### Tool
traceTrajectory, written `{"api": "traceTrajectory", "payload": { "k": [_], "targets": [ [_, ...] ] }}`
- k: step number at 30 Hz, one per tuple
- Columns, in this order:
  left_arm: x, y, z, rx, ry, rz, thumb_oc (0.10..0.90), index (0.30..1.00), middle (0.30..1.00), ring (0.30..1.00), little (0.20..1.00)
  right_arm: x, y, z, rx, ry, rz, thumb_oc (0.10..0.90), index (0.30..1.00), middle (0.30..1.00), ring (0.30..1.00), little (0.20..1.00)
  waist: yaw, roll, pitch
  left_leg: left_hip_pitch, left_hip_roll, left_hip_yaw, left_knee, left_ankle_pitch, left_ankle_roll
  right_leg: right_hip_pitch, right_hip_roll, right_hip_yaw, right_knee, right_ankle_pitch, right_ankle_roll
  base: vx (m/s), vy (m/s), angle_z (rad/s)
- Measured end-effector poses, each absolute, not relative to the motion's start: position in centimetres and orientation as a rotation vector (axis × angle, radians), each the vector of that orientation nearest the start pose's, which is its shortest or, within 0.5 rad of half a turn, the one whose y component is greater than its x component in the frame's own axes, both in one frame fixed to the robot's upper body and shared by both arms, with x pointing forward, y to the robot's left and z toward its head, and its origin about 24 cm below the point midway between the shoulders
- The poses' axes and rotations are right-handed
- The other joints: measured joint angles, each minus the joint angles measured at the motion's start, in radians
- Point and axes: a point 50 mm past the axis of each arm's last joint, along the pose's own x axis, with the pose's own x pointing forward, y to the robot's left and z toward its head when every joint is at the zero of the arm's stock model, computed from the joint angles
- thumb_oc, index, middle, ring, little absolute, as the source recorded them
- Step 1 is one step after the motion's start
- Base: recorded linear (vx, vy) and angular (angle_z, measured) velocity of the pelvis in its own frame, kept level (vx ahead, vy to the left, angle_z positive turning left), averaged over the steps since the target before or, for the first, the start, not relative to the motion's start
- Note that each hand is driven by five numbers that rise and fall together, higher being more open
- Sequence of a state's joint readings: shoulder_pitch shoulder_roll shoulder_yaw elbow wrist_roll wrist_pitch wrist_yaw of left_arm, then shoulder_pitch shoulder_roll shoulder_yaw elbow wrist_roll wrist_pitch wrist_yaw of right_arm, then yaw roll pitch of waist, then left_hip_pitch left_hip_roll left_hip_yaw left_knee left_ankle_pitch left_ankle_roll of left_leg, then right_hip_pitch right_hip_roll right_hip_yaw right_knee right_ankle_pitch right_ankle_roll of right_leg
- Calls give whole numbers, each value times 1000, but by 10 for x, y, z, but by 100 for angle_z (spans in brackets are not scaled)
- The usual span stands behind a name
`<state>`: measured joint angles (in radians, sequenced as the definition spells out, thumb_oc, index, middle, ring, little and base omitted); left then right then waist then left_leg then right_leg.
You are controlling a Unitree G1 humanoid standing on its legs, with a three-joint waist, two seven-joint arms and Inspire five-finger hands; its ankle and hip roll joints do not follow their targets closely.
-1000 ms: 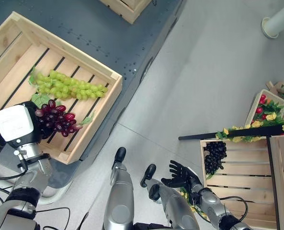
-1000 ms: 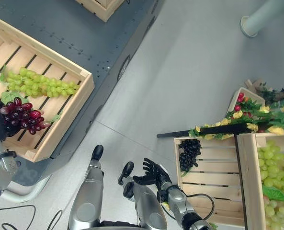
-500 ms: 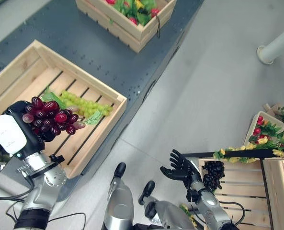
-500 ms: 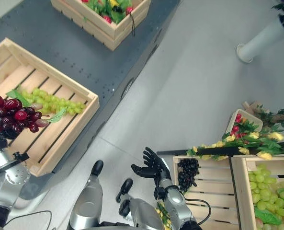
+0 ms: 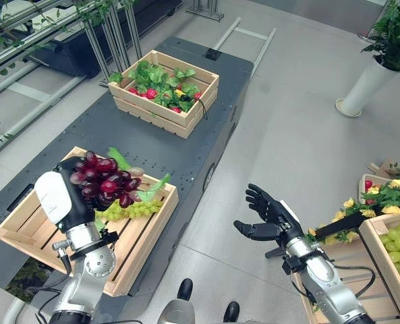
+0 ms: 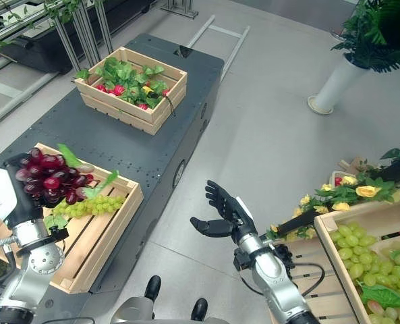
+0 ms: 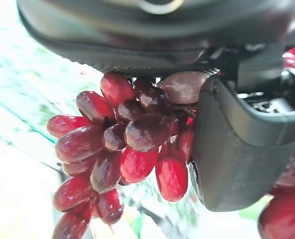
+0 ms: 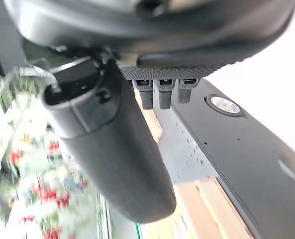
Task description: Pick up the fruits from the basket on one side to the basket on the other side
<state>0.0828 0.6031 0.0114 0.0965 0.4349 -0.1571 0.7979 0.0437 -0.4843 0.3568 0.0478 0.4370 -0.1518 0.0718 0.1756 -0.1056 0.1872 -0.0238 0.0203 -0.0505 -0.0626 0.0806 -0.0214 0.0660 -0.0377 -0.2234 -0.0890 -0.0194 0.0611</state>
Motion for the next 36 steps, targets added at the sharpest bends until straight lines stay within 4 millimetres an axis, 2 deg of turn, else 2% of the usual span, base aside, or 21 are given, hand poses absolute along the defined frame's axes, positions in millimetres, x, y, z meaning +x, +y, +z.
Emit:
{"api": "traceTrajectory", "payload": {
  "k": [4,7,11,13,17,20,26,30,36],
  "targets": [
    [231,279,90,1236,-386,407,400,300,300,300,300,246,-163,41,-81,59,416,800,900,900,900,900,-25,12,-7,10,-3,10,-13,5,7,0,-6,11,0,3,5,8,-3,-7],
    [237,269,99,1331,-432,287,400,300,300,300,300,252,-159,53,-96,23,454,800,900,900,900,900,-24,16,-9,15,-4,26,-18,5,7,1,-8,27,0,5,8,25,-10,-16],
    [250,258,111,1446,-507,192,400,300,300,300,300,253,-149,64,-87,-7,522,800,900,900,900,900,-35,20,-9,15,-3,28,-18,5,7,1,-8,28,0,6,8,6,-3,-1],
    [254,252,114,1517,-537,161,400,300,300,300,300,255,-142,70,-60,-24,559,800,900,900,900,900,-50,33,-16,16,-4,29,-18,5,7,1,-9,29,0,6,9,43,-1,-2],
    [264,240,120,1645,-594,81,400,300,300,300,300,256,-134,75,-57,-41,595,800,900,900,900,900,-55,55,-27,20,-3,32,-22,5,7,1,-9,30,0,6,9,27,2,-3],
    [265,227,122,1692,-648,34,400,300,300,300,300,257,-132,75,-22,-18,606,800,900,900,900,900,-64,66,-33,20,-3,33,-23,5,7,1,-9,31,0,6,9,23,0,0],
    [264,204,119,1809,-737,-121,400,300,300,300,300,253,-127,61,87,147,651,800,900,900,900,900,-98,67,-34,19,-3,31,-23,5,7,2,-9,28,0,6,9,0,0,0],
    [262,187,120,1913,-831,-268,400,300,300,300,300,251,-132,56,138,238,681,800,900,900,900,900,-107,67,-34,19,-3,29,-23,6,8,3,-10,25,1,6,9,9,-2,0],
    [258,173,125,1929,-909,-311,400,300,300,300,300,248,-130,55,192,293,709,800,900,900,900,900,-114,78,-40,20,-3,27,-23,6,8,7,-10,22,1,5,9,29,-4,3]
  ]
}}
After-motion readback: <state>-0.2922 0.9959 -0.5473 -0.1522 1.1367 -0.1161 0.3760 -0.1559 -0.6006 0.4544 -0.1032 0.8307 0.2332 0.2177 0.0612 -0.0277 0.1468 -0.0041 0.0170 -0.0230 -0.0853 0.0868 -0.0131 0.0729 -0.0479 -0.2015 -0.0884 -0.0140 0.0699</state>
